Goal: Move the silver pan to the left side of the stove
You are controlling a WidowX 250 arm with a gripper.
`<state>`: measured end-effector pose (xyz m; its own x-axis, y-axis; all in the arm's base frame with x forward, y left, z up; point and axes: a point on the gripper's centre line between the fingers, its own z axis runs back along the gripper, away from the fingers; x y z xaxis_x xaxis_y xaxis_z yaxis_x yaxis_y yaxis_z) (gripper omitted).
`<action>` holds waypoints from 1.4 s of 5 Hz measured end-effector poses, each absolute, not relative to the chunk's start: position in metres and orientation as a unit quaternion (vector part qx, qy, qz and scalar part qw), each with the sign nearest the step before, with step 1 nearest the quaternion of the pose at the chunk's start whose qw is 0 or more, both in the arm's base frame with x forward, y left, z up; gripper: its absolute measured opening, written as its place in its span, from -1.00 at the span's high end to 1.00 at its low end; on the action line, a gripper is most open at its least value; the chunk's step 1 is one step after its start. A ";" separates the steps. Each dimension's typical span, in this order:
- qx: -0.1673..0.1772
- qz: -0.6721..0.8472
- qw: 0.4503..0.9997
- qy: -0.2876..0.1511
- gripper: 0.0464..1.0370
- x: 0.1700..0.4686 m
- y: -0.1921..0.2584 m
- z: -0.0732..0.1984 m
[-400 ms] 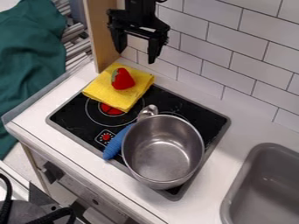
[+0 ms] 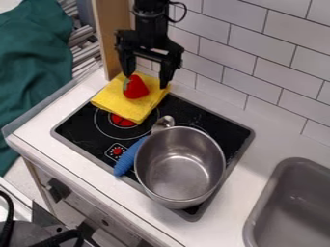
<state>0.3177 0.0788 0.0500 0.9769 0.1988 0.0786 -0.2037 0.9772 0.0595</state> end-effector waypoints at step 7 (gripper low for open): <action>-0.025 0.090 0.996 -0.016 -0.94 0.237 -0.071 0.009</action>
<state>0.2371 -0.0707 0.0086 0.9833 0.1797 0.0282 -0.1780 0.9826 -0.0528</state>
